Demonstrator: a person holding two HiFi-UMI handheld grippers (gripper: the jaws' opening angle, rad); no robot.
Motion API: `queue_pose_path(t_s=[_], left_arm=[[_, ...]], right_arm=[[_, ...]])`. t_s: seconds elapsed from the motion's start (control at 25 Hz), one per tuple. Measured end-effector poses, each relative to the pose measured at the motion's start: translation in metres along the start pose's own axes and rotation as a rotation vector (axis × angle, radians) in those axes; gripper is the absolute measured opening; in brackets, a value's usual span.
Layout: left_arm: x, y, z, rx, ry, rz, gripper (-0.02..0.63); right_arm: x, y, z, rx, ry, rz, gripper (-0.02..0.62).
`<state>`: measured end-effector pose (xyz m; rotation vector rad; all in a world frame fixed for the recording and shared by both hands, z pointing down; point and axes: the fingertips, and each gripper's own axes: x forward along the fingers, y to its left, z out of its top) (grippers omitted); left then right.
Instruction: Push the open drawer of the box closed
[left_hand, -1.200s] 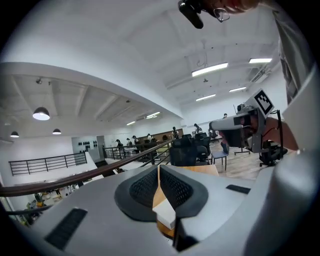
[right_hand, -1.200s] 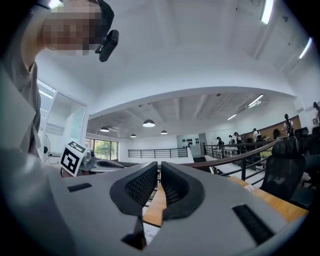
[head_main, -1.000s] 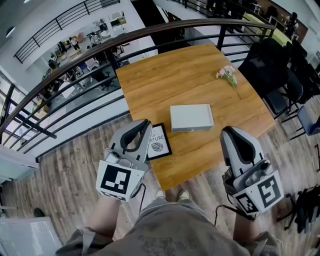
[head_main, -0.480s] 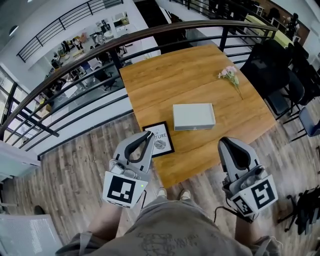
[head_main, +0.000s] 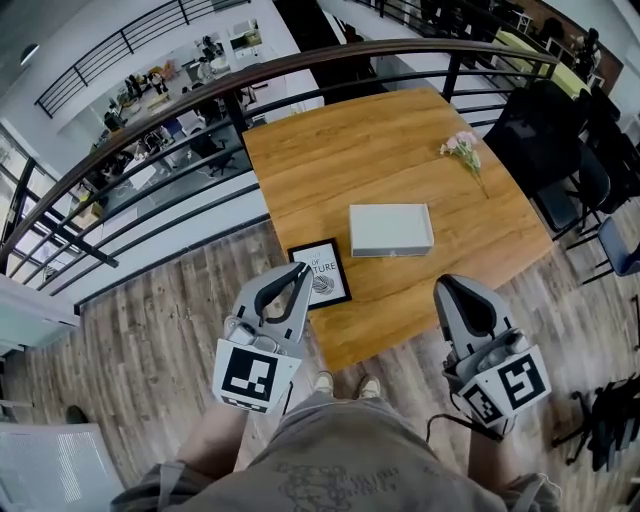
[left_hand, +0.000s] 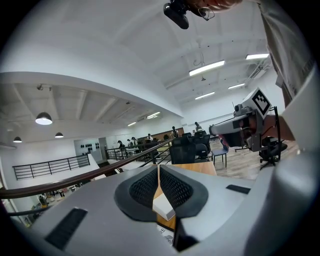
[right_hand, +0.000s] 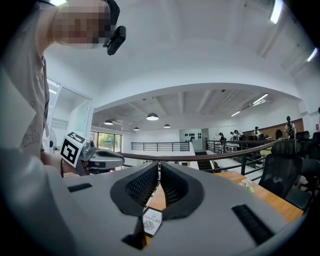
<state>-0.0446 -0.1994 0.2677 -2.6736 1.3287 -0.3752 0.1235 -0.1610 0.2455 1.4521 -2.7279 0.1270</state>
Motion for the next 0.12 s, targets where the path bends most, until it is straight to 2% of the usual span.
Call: queue_pose_path(t_s=[0.12], left_arm=[[0.0027,-0.0012,0.0016,-0.007,-0.005,-0.002,0.027]], right_arm=[[-0.0031,-0.0043,-0.0004,0.007,0.002,-0.015,0.041]])
